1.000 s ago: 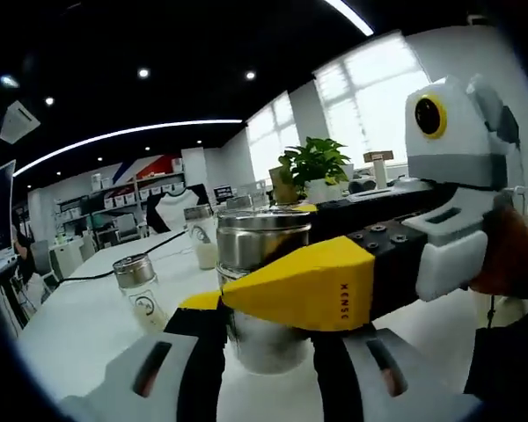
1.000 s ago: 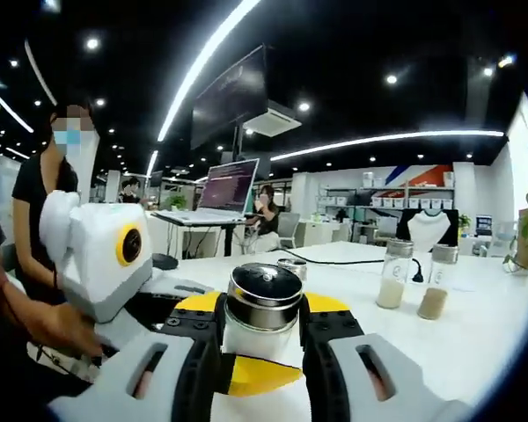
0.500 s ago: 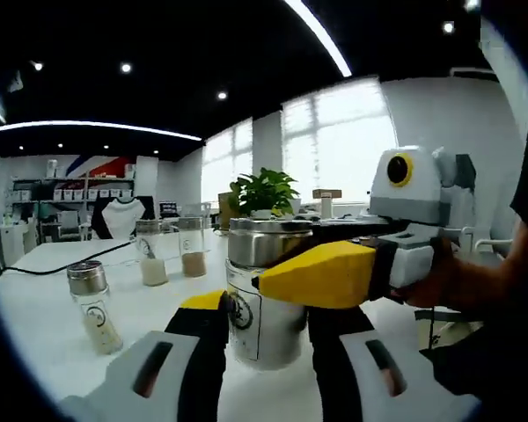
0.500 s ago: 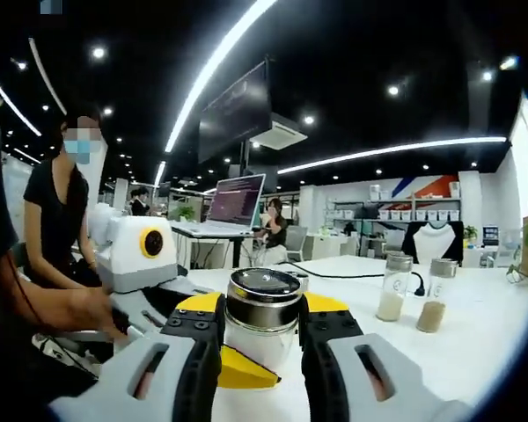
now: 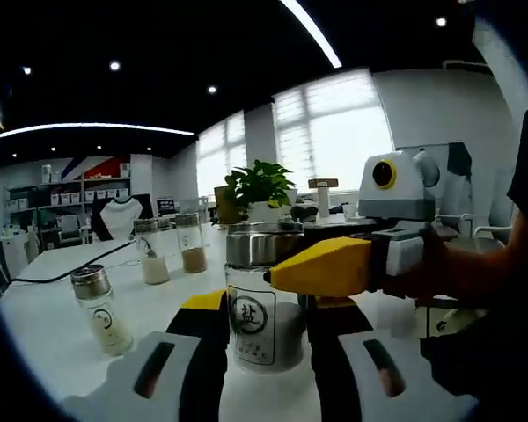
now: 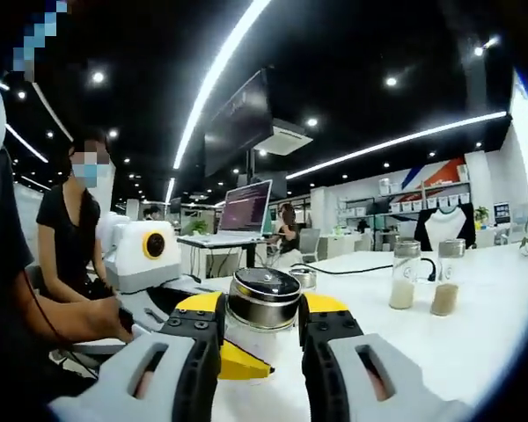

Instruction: Rotate the seasoning bottle until the label or dispensing opening points toward the visible target arrow and the bottle remains upright within the marked orientation range

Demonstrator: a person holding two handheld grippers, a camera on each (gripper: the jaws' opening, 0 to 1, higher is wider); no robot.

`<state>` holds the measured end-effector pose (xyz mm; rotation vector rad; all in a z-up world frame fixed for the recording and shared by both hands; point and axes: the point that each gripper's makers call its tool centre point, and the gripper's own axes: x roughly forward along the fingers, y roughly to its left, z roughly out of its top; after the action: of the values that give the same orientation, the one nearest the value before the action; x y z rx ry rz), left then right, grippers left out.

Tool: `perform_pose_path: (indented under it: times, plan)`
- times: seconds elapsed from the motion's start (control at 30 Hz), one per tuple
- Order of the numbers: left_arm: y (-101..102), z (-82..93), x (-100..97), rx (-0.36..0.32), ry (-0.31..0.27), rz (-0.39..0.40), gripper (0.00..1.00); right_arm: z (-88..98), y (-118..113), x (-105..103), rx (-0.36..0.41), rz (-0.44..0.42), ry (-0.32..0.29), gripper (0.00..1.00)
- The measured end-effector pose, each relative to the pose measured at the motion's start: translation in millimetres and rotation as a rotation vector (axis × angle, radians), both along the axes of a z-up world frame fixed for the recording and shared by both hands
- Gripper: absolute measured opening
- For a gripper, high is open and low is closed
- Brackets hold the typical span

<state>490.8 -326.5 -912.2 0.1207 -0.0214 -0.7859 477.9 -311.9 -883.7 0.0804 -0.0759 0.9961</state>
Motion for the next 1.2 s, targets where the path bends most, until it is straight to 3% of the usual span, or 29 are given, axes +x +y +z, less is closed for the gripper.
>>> perform_pose_path:
  times: [0.17, 0.4, 0.47, 0.53, 0.63, 0.7, 0.8, 0.87, 0.93, 1.0, 1.13, 1.2]
  plan:
    - [-0.5, 0.5, 4.9, 0.043, -0.063, 0.097, 0.36, -0.2, -1.4, 9.4, 0.082, -0.092, 0.077, 0.31]
    - [-0.7, -0.5, 10.0, 0.133, -0.149, 0.221, 0.36, -0.6, -2.0, 14.2, 0.091, -0.144, 0.113, 0.31]
    - [-2.5, 0.5, 9.5, 0.108, -0.143, 0.195, 0.36, 0.7, -4.4, 13.9, 0.040, -0.149, 0.060, 0.31]
    - [-7.7, 5.3, 6.1, 0.039, -0.126, 0.127, 0.36, 4.5, -8.1, 11.7, 0.051, -0.127, 0.045, 0.30]
    - [-10.5, 6.4, 1.4, 0.017, -0.114, 0.020, 0.36, 6.7, -11.0, 8.5, 0.050, -0.060, 0.066, 0.30]
    - [-11.5, 8.7, -3.4, -0.023, -0.101, -0.036, 0.36, 11.5, -9.1, 0.6, 0.037, 0.006, 0.016, 0.30]
    - [-14.3, 12.5, -14.9, -0.107, -0.030, -0.163, 0.36, 16.0, -8.7, -10.4, 0.012, 0.078, -0.035, 0.30]
    - [-15.5, 13.4, -23.8, -0.114, -0.015, -0.241, 0.36, 19.4, -6.6, -24.1, -0.032, 0.159, -0.106, 0.30]
    - [-16.0, 10.0, -30.7, -0.076, -0.010, -0.280, 0.36, 17.9, -4.8, -30.7, -0.062, 0.195, -0.128, 0.31]
    - [-15.0, 8.8, -30.5, -0.053, -0.012, -0.266, 0.36, 16.3, -3.9, -30.5, -0.064, 0.195, -0.121, 0.31]
    - [-9.4, 3.8, -19.9, 0.011, -0.029, -0.165, 0.35, 10.8, -3.5, -20.7, -0.056, 0.146, -0.079, 0.31]
    - [-5.0, 2.4, -9.3, 0.038, -0.034, -0.063, 0.35, 8.7, -4.2, -9.7, -0.056, 0.068, -0.061, 0.31]
